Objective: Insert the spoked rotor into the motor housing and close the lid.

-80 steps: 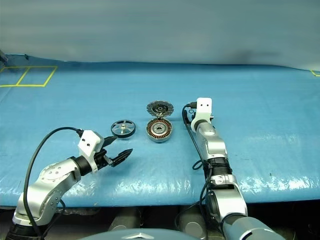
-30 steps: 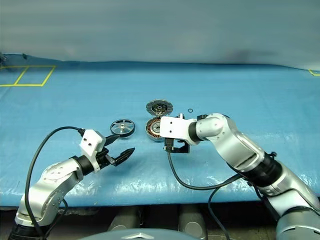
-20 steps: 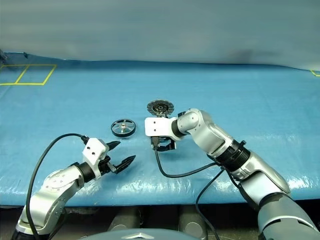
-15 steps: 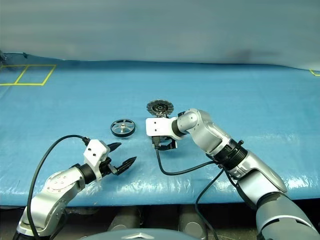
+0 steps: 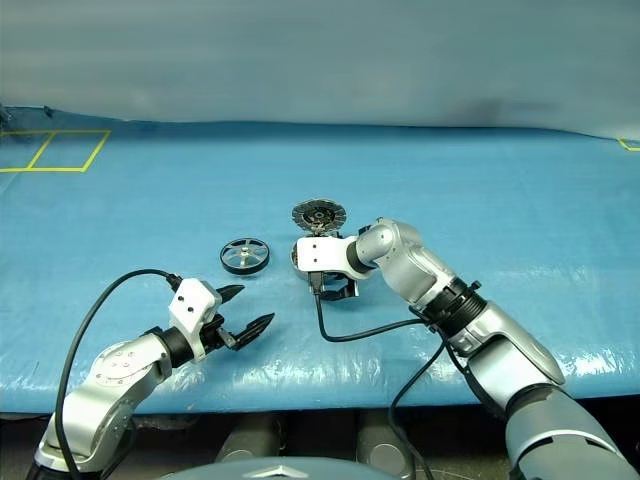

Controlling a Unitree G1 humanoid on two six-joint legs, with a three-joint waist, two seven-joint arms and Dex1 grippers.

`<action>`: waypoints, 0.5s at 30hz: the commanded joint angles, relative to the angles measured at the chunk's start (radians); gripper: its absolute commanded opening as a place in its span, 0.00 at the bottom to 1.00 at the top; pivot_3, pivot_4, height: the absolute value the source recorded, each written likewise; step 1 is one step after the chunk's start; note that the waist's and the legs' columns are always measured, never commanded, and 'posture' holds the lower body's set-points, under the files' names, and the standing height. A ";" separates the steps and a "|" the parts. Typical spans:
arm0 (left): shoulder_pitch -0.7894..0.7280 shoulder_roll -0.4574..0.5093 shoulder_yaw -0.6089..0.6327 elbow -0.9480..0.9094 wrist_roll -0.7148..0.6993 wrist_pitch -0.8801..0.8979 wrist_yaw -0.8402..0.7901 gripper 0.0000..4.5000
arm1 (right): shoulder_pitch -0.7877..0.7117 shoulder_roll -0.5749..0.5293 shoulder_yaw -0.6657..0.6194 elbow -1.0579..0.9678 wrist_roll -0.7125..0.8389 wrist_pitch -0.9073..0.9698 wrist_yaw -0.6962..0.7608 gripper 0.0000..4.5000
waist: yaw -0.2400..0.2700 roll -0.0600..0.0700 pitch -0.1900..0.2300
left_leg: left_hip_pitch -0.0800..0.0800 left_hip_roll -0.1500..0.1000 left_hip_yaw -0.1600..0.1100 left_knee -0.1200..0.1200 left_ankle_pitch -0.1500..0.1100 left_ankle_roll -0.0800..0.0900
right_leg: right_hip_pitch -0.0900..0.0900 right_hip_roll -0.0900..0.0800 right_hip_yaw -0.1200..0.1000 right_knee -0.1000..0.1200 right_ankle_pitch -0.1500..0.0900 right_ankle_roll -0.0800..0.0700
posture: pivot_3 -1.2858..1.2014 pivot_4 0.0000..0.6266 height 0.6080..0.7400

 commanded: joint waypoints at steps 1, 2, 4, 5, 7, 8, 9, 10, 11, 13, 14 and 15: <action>-0.003 -0.006 -0.006 -0.040 0.002 -0.020 0.001 0.99 | -0.011 0.003 -0.023 0.010 -0.028 -0.012 0.001 1.00 | 0.000 0.000 0.000 | 0.000 0.000 0.000 0.000 0.000 0.000 | 0.000 0.000 0.000 0.000 0.000 0.000 | 0.52 0.24 1.00; -0.002 -0.007 -0.007 -0.040 0.002 -0.020 0.002 0.99 | -0.009 0.006 -0.024 0.010 -0.030 -0.012 0.001 1.00 | 0.000 0.000 0.000 | 0.000 0.000 0.000 0.000 0.000 0.000 | 0.000 0.000 0.000 0.000 0.000 0.000 | 0.52 0.24 1.00; -0.001 -0.008 -0.007 -0.041 0.002 -0.018 0.003 1.00 | -0.007 0.010 -0.025 0.009 -0.035 -0.012 0.004 0.86 | 0.000 0.000 0.000 | 0.000 0.000 0.000 0.001 0.000 0.000 | 0.000 0.000 0.000 0.000 0.000 0.000 | 0.52 0.24 1.00; -0.001 -0.008 -0.007 -0.041 0.001 -0.018 0.003 1.00 | -0.006 0.011 -0.026 0.006 -0.036 -0.011 0.007 0.79 | 0.000 0.000 0.000 | 0.000 0.000 0.000 0.001 0.000 0.000 | 0.000 0.000 0.000 0.000 0.000 0.001 | 0.52 0.24 1.00; -0.001 -0.009 -0.007 -0.041 -0.001 -0.017 0.003 1.00 | -0.005 0.015 -0.030 0.002 -0.040 -0.013 0.009 0.64 | 0.001 0.000 0.000 | 0.000 0.000 0.000 0.001 0.000 0.000 | 0.001 0.000 0.000 0.000 0.000 0.001 | 0.52 0.24 1.00; -0.001 -0.009 -0.007 -0.041 -0.001 -0.016 0.004 1.00 | -0.005 0.017 -0.032 -0.001 -0.044 -0.014 0.008 0.57 | 0.001 0.000 0.000 | 0.000 0.000 0.000 0.001 0.000 0.000 | 0.001 0.000 0.000 0.000 0.000 0.001 | 0.52 0.24 1.00; -0.001 -0.009 -0.008 -0.041 -0.001 -0.016 0.004 1.00 | -0.005 0.020 -0.034 -0.003 -0.048 -0.015 0.007 0.51 | 0.000 -0.001 0.000 | 0.000 0.000 0.000 0.001 0.000 0.000 | 0.001 0.000 0.000 0.000 0.000 0.001 | 0.52 0.24 1.00; -0.002 -0.010 -0.010 -0.041 -0.001 -0.016 0.004 1.00 | -0.005 0.022 -0.037 -0.008 -0.051 -0.013 0.008 0.51 | -0.001 -0.001 -0.001 | 0.000 0.000 0.000 0.001 0.000 0.000 | 0.001 0.000 0.000 0.000 0.000 0.001 | 0.52 0.24 1.00; -0.003 -0.011 -0.012 -0.040 0.000 -0.016 0.005 1.00 | -0.003 0.023 -0.038 -0.015 -0.053 -0.010 0.011 0.51 | -0.002 -0.001 0.000 | 0.001 0.000 0.000 0.002 0.000 0.000 | 0.001 0.000 0.000 0.000 0.000 0.001 | 0.52 0.24 1.00; -0.005 -0.013 -0.015 -0.039 0.000 -0.016 0.006 1.00 | 0.001 0.025 -0.041 -0.030 -0.053 -0.002 0.016 0.51 | -0.002 -0.001 -0.001 | 0.001 0.000 0.000 0.002 0.000 0.000 | 0.001 0.000 0.000 0.001 0.000 0.001 | 0.52 0.24 1.00; -0.004 -0.013 -0.016 -0.039 0.000 -0.017 0.006 1.00 | 0.005 0.026 -0.041 -0.041 -0.053 0.003 0.019 0.51 | -0.001 -0.001 -0.001 | 0.001 0.001 0.000 0.002 0.000 0.000 | 0.001 0.001 0.000 0.001 0.000 0.001 | 0.52 0.24 1.00; -0.004 -0.014 -0.017 -0.039 -0.001 -0.017 0.006 1.00 | 0.010 0.027 -0.042 -0.052 -0.053 0.009 0.021 0.51 | -0.001 -0.001 -0.001 | 0.001 0.001 0.000 0.002 0.000 0.000 | 0.001 0.001 0.000 0.001 0.000 0.001 | 0.52 0.24 1.00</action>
